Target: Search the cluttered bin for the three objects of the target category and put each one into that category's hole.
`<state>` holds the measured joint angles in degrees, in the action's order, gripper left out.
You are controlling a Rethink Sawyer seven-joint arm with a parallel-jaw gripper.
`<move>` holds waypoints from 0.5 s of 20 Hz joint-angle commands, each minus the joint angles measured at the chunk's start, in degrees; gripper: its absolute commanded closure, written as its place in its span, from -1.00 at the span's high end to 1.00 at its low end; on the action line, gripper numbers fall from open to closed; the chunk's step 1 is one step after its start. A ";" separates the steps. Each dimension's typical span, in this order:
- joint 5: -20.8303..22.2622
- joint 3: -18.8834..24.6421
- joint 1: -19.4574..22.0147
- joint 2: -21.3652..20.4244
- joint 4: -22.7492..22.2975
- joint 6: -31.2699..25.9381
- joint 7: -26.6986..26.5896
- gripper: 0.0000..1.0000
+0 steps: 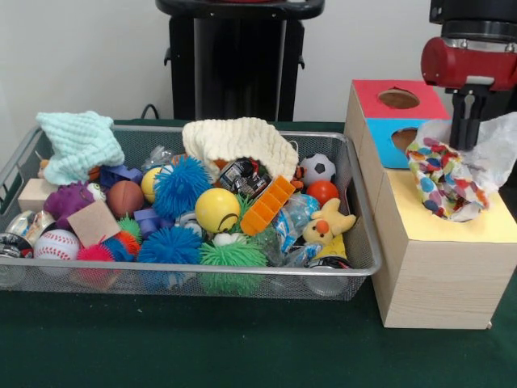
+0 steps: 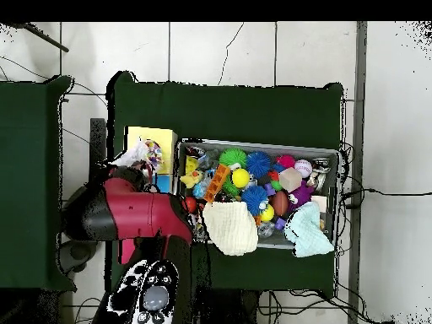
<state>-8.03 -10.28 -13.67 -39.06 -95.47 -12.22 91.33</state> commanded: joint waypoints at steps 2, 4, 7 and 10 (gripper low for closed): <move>-3.82 1.56 -0.63 1.20 3.91 -7.49 12.79 -1.00; -4.37 1.42 -1.03 1.78 4.98 -7.80 12.97 -1.00; -4.69 1.10 -1.34 1.72 4.96 -7.82 12.66 -1.00; -4.26 2.08 0.02 2.19 3.40 -5.27 11.58 -1.00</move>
<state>-10.49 -10.27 -14.98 -38.96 -92.11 -12.95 91.33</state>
